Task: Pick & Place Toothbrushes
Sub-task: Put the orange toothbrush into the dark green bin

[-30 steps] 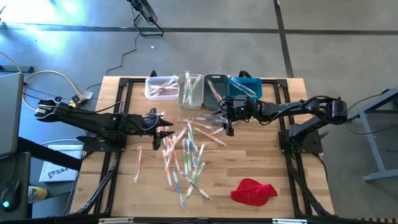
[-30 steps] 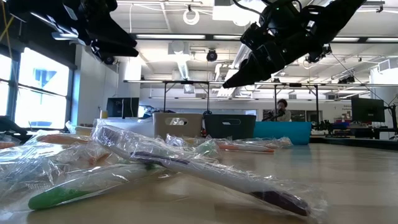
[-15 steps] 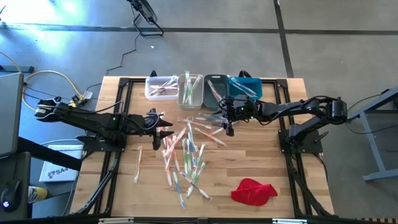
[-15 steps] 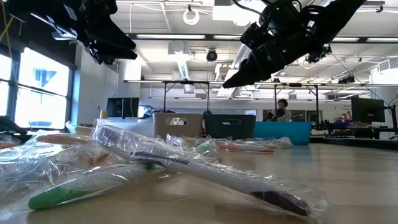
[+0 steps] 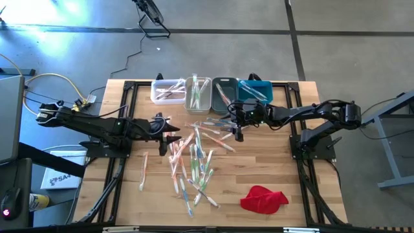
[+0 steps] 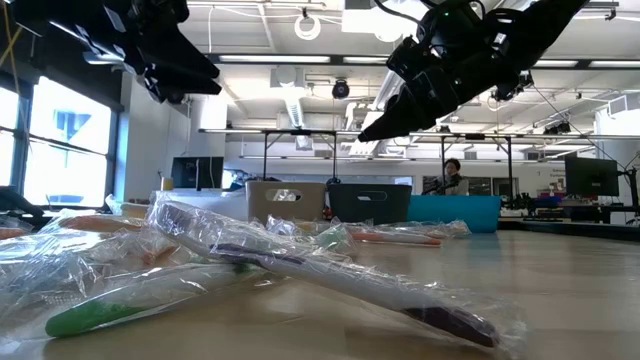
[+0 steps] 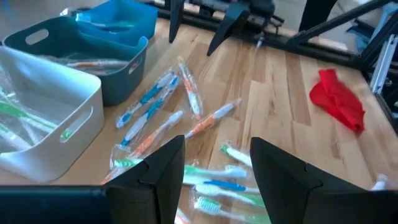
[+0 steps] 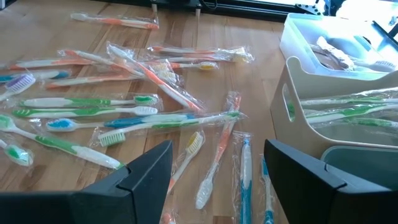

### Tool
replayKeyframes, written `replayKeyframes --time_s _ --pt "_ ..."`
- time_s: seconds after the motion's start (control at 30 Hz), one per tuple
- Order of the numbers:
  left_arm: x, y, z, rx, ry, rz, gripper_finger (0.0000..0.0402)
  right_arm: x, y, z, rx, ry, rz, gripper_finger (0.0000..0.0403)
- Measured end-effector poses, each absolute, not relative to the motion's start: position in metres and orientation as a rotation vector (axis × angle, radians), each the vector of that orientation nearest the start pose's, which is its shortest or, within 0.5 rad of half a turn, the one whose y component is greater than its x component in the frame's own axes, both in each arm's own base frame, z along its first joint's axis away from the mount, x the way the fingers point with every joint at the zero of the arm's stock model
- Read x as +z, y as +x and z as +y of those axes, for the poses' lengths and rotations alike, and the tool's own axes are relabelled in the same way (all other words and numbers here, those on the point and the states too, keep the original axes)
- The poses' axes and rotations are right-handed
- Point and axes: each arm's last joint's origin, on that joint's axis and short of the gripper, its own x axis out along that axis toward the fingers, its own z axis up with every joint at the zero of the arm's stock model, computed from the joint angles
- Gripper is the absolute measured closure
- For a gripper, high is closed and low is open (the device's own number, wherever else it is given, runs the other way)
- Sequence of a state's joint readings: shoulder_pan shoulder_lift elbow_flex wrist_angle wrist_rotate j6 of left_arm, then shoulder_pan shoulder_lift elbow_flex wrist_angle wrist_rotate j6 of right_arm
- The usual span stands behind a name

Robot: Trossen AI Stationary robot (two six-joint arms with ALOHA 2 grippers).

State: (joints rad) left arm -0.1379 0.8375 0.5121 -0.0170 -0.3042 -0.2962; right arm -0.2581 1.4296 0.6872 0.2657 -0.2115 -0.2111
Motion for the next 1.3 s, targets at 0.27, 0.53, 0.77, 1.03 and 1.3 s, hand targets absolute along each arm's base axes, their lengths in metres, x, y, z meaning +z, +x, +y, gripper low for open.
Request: replayKeyframes --time_s 0.27,0.53,0.77,1.03,1.3 --pt "0.248 0.185 -0.017 0.211 -0.210 0.285 0.0222 0.199 0.281 -0.068 0.003 -0.096 0.466 0.0156" --pt "0.246 0.186 -0.017 0.225 -0.220 0.302 0.0222 0.199 0.281 -0.068 0.002 -0.097 0.466 0.0156" --pt "0.242 0.190 -0.019 0.195 -0.318 0.318 0.0222 0.199 0.281 -0.068 0.003 -0.099 0.466 0.0156" --pt "0.233 0.197 -0.020 0.227 -0.414 0.358 0.0222 0.199 0.281 -0.068 0.003 -0.100 0.466 0.0156" --pt "0.231 0.215 -0.022 0.263 -0.391 0.432 0.0222 0.199 0.281 -0.068 0.002 -0.100 0.466 0.0156"
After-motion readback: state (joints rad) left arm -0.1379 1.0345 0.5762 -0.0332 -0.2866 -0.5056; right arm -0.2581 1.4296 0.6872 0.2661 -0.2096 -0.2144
